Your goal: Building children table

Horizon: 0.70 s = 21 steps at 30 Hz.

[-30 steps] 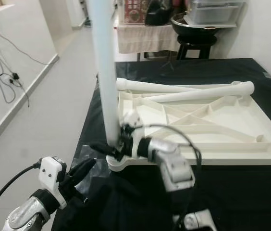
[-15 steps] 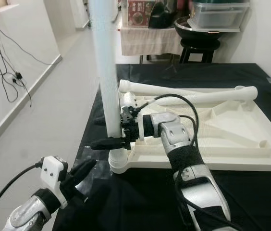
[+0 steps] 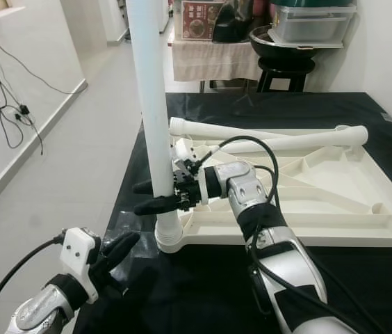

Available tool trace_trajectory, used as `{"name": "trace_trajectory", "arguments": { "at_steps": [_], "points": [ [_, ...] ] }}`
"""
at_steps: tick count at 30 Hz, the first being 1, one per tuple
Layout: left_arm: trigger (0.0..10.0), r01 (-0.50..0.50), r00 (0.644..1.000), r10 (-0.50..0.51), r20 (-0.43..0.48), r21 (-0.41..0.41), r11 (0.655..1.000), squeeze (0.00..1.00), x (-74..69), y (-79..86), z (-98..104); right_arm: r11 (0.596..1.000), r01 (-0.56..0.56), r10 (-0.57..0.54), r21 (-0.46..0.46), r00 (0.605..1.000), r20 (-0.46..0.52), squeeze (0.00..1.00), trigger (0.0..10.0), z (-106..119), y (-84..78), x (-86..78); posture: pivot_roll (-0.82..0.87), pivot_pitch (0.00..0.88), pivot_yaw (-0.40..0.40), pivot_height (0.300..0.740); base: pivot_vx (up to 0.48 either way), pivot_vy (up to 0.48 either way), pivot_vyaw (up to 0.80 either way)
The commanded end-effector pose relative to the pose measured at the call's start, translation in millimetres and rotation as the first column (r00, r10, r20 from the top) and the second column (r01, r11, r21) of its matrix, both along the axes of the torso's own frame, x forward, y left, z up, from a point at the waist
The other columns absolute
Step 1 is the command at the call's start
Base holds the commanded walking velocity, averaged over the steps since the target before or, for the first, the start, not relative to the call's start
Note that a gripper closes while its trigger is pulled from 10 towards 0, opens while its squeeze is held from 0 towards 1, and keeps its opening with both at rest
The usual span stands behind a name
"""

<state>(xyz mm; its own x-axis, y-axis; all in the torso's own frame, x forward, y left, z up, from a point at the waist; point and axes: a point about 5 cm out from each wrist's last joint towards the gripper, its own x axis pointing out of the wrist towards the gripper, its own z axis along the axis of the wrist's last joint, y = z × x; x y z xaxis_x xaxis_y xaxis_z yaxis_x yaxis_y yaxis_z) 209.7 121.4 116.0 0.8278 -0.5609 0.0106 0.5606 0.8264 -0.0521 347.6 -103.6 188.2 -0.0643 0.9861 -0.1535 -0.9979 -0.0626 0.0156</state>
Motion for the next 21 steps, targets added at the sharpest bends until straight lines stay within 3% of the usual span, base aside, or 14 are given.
{"name": "trace_trajectory", "arguments": {
  "at_steps": [1, 3, 4, 6, 8, 11, 12, 15, 16, 17, 18, 19, 20, 21],
  "points": [
    [10.0, -0.007, 1.0, 0.007, -0.002, 0.023, 1.0, 0.0, -3.2, -0.3, -1.6, 0.998, 0.053, -0.055, -0.04, 0.997, -0.054, 0.0, 0.0, -20.6, -4.8, -3.2, 0.01, 0.036, -0.004, 0.74, 0.0, 0.0, 0.0],
    [10.0, -0.011, 1.0, 0.011, -0.003, 0.034, 0.999, 0.0, -5.2, -0.1, -1.5, 0.989, 0.135, -0.137, -0.059, 0.99, -0.028, 0.0, 0.0, -27.3, -6.8, -4.2, 0.0, 0.042, -0.006, 0.74, 0.0, 0.0, 0.0],
    [10.0, -0.015, 1.0, 0.015, -0.003, 0.047, 0.999, 0.0, -8.1, -0.1, -1.5, 0.945, 0.312, -0.314, -0.095, 0.949, -0.007, 0.0, 0.0, -42.6, -2.2, -7.9, 0.0, 0.046, -0.008, 0.74, 0.0, 0.0, 0.0],
    [10.0, -0.015, 1.0, 0.015, -0.003, 0.047, 0.999, 0.0, -8.1, -0.1, -1.5, 0.945, 0.312, -0.314, -0.095, 0.949, -0.007, 0.0, 0.0, -42.6, -2.2, -7.9, 0.0, 0.046, -0.008, 0.74, 0.0, 0.0, 0.0],
    [10.0, -0.001, 1.0, 0.001, 0.0, 0.062, 0.998, 0.0, -11.7, -1.7, -0.9, 0.7, 0.699, -0.709, -0.144, 0.704, -0.028, 0.0, 0.0, -80.2, 8.7, -51.1, -0.03, 0.077, 0.005, 0.74, 0.0, 0.0, 0.0],
    [10.0, -0.001, 1.0, 0.001, 0.0, 0.062, 0.998, 0.0, -11.7, -1.7, -0.9, 0.7, 0.699, -0.709, -0.144, 0.704, -0.028, 0.0, 0.0, -80.2, 8.7, -51.1, -0.03, 0.077, 0.005, 0.74, 0.0, 0.0, 0.0],
    [10.0, 0.014, 1.0, -0.014, 0.001, 0.06, 0.998, 0.0, -10.8, -2.4, -0.8, 0.621, 0.773, -0.781, -0.132, 0.624, -0.017, 0.0, 0.0, -80.1, 7.8, -59.7, -0.04, 0.057, 0.015, 0.74, 0.0, 0.0, 0.0],
    [10.0, 0.045, 0.999, -0.045, 0.005, 0.057, 0.997, 0.0, -8.5, -3.1, -0.5, 0.593, 0.798, -0.801, -0.105, 0.598, 0.02, 0.0, 0.0, -78.5, 7.6, -50.7, -0.02, 0.051, 0.011, 0.74, 0.0, 0.0, 0.0],
    [10.0, 0.054, 0.998, -0.055, 0.015, 0.059, 0.997, 0.0, -9.3, -3.3, 0.2, 0.588, 0.801, -0.803, -0.115, 0.594, 0.034, 0.0, 2.8, -79.9, 7.6, -45.7, -0.02, 0.051, 0.011, 0.74, 0.0, 0.0, 0.0],
    [10.0, 0.054, 0.998, -0.055, 0.015, 0.059, 0.997, 0.0, -9.3, -3.3, 0.2, 0.588, 0.801, -0.803, -0.115, 0.594, 0.034, 0.0, 2.8, -79.9, 7.6, -45.7, -0.02, 0.051, 0.011, 0.74, 0.0, 0.0, 0.0],
    [10.0, 0.061, 0.997, -0.063, 0.036, 0.053, 0.997, 0.0, -10.3, -4.1, 2.5, 0.588, 0.8, -0.804, -0.121, 0.594, 0.019, 0.0, 10.0, -82.2, 7.2, -43.9, -0.02, 0.05, 0.013, 0.74, 0.0, 0.0, 0.0],
    [10.0, 0.061, 0.997, -0.063, 0.036, 0.053, 0.997, 0.0, -10.3, -4.1, 2.5, 0.588, 0.8, -0.804, -0.121, 0.594, 0.019, 0.0, 10.0, -82.2, 7.2, -43.9, -0.02, 0.05, 0.013, 0.74, 0.0, 0.0, 0.0],
    [10.0, 0.063, 0.996, -0.066, 0.055, 0.05, 0.997, 0.0, -10.7, -4.9, 4.1, 0.607, 0.785, -0.791, -0.121, 0.611, -0.002, 1.0, 10.0, -82.6, 7.1, -42.1, -0.02, 0.043, 0.008, 0.74, 0.0, 0.0, 0.0],
    [10.0, 0.063, 0.996, -0.066, 0.055, 0.05, 0.997, 0.0, -10.7, -4.9, 4.1, 0.607, 0.785, -0.791, -0.121, 0.611, -0.002, 1.0, 10.0, -82.6, 7.1, -42.1, -0.02, 0.043, 0.008, 0.74, 0.0, 0.0, 0.0]
  ]
}}
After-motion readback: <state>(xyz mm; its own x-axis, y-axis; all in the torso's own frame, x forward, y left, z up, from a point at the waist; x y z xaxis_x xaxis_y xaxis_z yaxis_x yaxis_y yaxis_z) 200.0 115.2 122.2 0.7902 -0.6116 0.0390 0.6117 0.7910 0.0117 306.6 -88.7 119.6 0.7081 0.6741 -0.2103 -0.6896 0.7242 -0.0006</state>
